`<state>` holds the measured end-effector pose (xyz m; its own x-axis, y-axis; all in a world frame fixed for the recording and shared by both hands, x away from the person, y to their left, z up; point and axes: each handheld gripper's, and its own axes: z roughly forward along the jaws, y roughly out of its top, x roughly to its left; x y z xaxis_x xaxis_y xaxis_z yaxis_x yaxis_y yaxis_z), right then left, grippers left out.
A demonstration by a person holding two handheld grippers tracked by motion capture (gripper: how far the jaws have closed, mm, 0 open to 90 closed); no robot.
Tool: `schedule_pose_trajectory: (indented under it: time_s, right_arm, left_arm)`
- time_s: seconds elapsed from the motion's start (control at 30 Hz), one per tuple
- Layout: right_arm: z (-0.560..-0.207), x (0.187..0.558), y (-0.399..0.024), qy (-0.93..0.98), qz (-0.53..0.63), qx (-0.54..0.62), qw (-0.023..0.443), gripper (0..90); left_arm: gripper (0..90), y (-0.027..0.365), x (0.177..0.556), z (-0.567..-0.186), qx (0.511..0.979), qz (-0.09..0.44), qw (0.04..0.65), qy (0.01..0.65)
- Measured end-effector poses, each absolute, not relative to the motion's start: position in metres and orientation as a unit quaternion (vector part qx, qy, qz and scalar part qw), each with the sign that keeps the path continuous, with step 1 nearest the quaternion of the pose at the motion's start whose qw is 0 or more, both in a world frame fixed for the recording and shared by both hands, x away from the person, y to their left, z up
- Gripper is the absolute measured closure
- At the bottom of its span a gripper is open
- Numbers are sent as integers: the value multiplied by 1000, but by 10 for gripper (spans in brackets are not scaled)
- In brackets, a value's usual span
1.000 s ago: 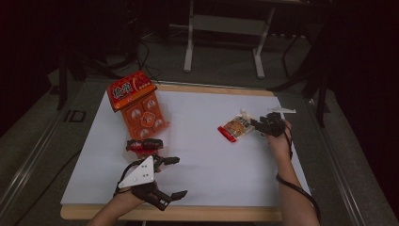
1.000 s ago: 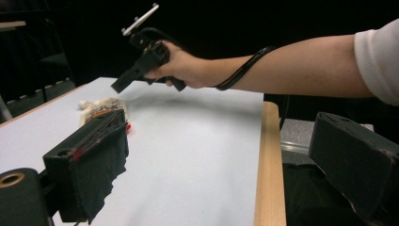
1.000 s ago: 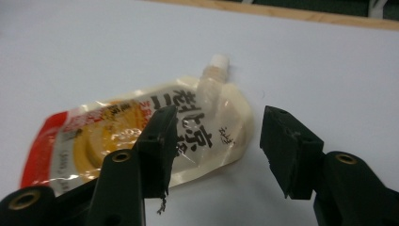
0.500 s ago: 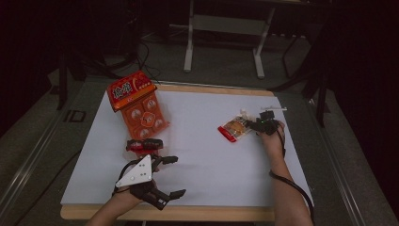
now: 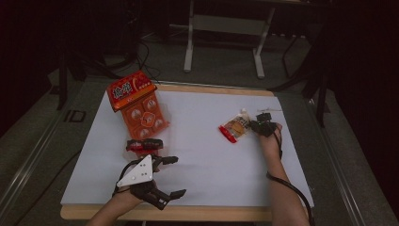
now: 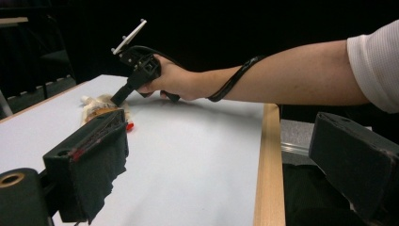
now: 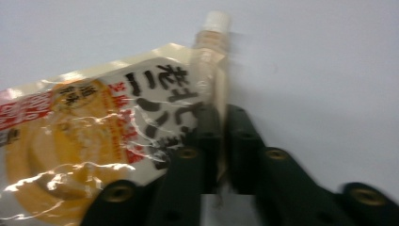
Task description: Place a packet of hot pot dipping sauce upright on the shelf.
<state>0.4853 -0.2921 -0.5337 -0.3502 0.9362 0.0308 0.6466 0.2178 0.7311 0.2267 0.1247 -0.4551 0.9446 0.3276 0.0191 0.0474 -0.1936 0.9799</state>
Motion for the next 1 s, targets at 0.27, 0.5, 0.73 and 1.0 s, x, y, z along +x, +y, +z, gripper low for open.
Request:
schedule_pose_trajectory:
  time_s: [0.27,0.5,0.73,1.0]
  right_arm:
    - [-524,483,-288,758,333,519,212,898]
    - [-509,481,-285,757,346,513,211,900]
    - [-488,474,-276,756,372,496,211,900]
    - [-458,461,-266,757,413,463,204,900]
  left_arm:
    - [56,123,228,-457,766,108,622,124]
    - [56,124,229,-456,762,109,625,128]
    - [56,125,228,-455,763,110,625,127]
    - [56,124,228,-455,763,110,623,129]
